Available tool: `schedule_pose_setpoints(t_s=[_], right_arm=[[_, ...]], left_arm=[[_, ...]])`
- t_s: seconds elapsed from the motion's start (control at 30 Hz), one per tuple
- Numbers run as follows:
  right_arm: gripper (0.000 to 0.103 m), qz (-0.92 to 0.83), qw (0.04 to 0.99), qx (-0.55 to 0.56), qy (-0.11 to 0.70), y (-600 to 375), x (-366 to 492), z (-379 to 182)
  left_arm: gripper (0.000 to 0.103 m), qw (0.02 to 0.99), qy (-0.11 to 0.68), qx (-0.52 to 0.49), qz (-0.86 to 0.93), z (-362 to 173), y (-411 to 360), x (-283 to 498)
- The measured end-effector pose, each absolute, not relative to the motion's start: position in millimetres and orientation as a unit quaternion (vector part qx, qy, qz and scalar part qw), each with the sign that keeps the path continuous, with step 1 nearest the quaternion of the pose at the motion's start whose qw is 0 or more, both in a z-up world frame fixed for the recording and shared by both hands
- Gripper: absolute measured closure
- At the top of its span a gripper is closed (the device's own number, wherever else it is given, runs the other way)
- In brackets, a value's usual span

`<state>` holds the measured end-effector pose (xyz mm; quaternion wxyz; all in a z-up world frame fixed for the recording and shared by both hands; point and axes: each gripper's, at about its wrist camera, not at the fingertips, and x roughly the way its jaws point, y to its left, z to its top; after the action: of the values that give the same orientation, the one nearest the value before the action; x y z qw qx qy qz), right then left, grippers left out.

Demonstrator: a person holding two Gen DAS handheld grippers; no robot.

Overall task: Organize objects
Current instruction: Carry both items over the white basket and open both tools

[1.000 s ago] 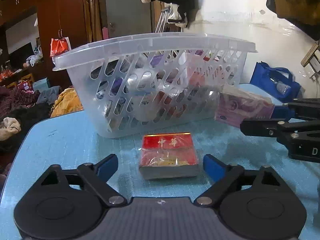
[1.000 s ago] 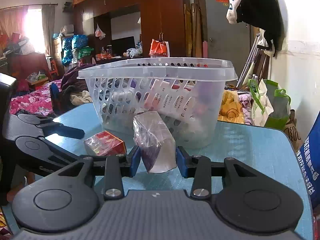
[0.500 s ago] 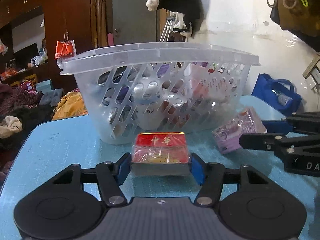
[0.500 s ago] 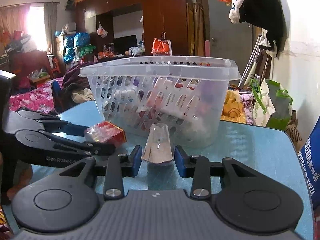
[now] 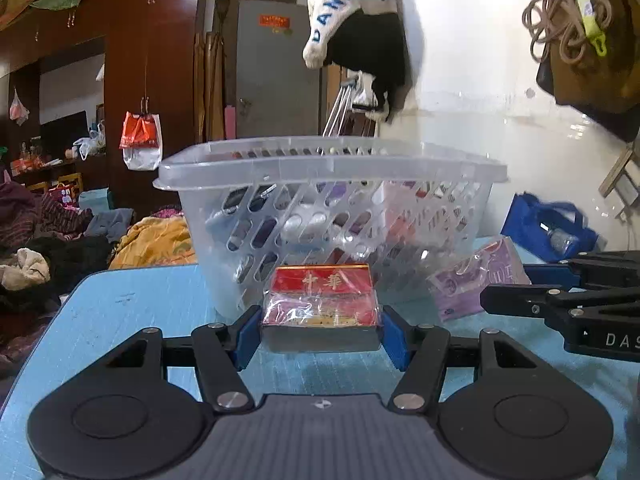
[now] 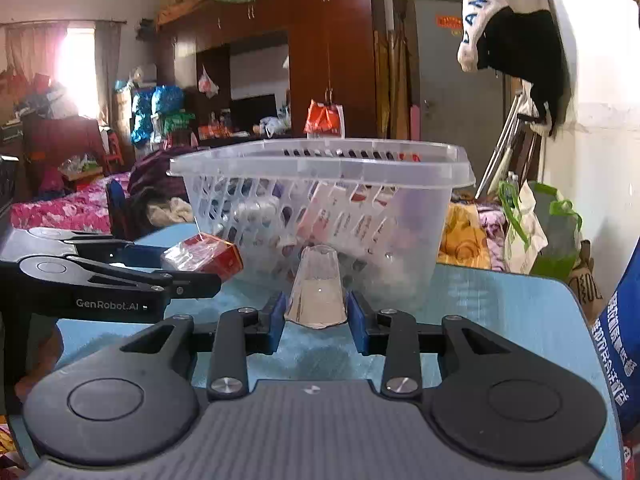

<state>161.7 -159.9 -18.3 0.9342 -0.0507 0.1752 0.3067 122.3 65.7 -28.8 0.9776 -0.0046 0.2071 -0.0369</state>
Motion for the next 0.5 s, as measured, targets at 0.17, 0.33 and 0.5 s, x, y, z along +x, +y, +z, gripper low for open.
schedule_pose_setpoints(t_s=[0.17, 0.33, 0.5], right_arm=[[0.066, 0.315, 0.937, -0.041, 0.143, -171, 138, -9], [0.066, 0.319, 0.942, -0.031, 0.095, -185, 110, 16], [0.066, 0.312, 0.948, -0.026, 0.059, -186, 113, 51]], left_arm=[[0.038, 0.986, 0.161, -0.006, -0.046, -19, 70, 99], [0.038, 0.992, 0.112, -0.020, -0.049, 2, 75, 68], [0.038, 0.995, 0.077, -0.022, -0.051, 42, 77, 66]])
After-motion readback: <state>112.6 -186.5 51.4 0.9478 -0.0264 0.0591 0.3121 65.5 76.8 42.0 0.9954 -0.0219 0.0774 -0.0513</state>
